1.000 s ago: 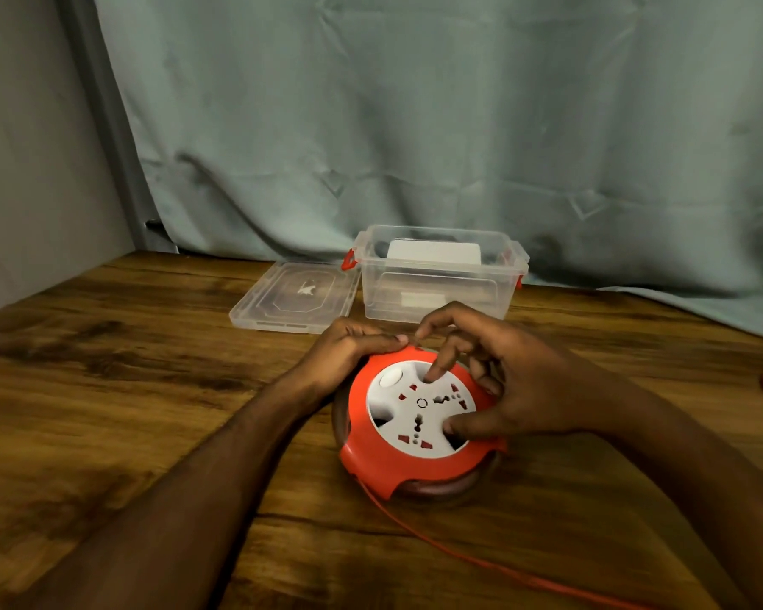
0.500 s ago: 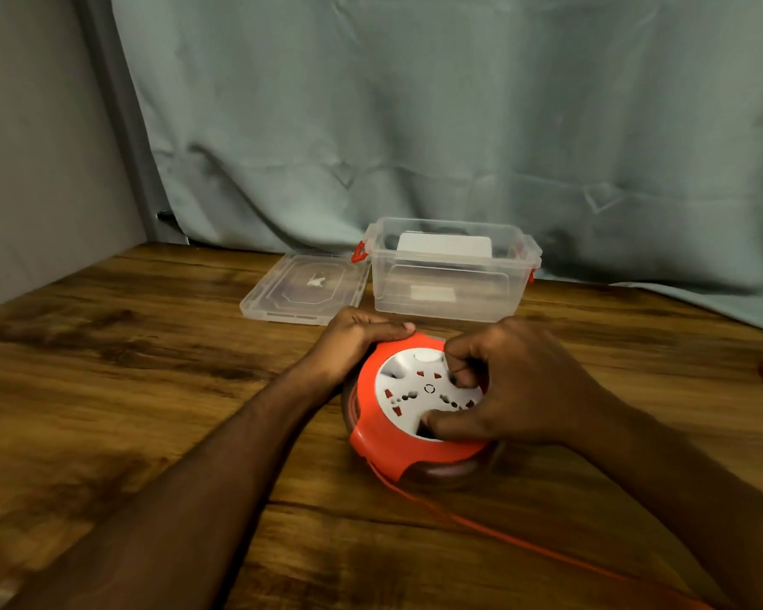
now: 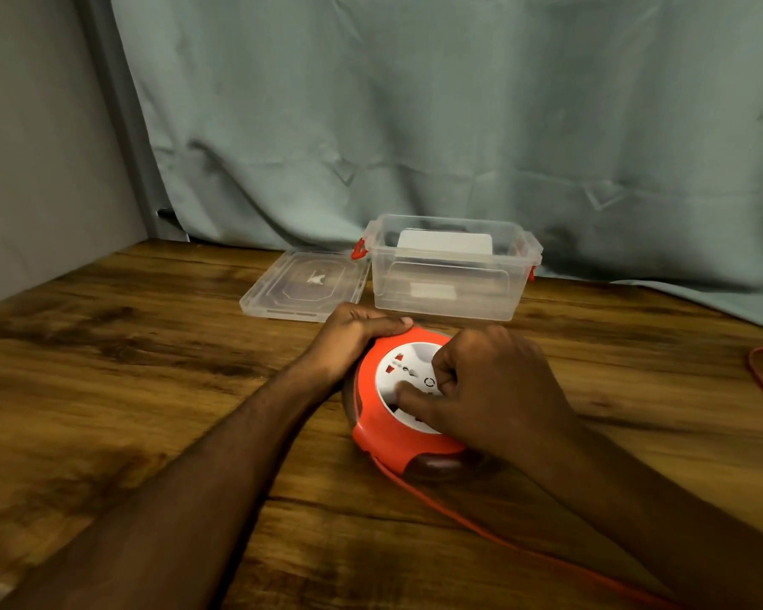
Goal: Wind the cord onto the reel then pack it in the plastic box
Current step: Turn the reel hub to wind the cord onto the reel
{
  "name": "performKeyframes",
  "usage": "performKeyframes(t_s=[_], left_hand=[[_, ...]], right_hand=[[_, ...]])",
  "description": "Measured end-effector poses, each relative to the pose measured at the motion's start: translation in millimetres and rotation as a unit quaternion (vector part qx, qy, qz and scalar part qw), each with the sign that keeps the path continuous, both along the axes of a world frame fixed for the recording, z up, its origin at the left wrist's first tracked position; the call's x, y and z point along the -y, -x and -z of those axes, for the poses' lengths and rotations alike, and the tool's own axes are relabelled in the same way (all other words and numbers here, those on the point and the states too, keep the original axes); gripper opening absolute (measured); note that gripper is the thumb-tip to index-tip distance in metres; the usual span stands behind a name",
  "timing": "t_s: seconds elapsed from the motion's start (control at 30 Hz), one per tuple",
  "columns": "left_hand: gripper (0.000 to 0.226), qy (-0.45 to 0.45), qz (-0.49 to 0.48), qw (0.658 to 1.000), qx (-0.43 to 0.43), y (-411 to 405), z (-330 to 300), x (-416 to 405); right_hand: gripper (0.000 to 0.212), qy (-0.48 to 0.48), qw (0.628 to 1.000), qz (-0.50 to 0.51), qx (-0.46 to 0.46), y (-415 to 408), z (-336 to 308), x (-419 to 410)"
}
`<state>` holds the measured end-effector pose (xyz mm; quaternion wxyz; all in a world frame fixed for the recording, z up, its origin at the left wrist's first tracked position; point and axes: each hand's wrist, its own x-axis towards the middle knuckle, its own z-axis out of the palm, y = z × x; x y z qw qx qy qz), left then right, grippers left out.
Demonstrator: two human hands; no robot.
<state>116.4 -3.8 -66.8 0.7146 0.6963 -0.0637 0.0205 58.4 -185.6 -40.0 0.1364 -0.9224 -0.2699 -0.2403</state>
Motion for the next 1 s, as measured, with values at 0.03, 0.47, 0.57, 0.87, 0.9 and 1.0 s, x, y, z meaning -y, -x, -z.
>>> performKeyframes(t_s=[0.03,0.47,0.57,0.87,0.9,1.0], left_hand=[[0.018,-0.003,0.0,1.0,0.0,0.4,-0.4,0.2],[0.03,-0.044,0.022,0.999,0.007,3.1,-2.8,-2.4],[0.03,-0.043,0.02,0.999,0.004,4.1,-3.0,-1.4],[0.024,-0.048,0.017,0.999,0.003,2.6,-2.5,-3.2],[0.023,-0.045,0.016,0.999,0.004,2.2,-2.3,-3.7],[0.017,-0.036,0.007,0.999,0.005,1.7,-2.0,-4.5]], right_hand=[[0.067,-0.01,1.0,-0.006,0.0,-0.6,1.2,-0.7],[0.048,-0.006,0.944,-0.209,-0.254,-31.4,-30.9,53.7],[0.058,-0.03,0.944,-0.213,-0.252,-32.6,-30.8,53.6],[0.068,0.012,0.969,-0.199,-0.147,-26.9,-29.2,44.7],[0.067,0.015,0.969,-0.199,-0.143,-27.0,-28.9,44.2],[0.065,0.014,0.969,-0.2,-0.147,-26.5,-29.6,43.8]])
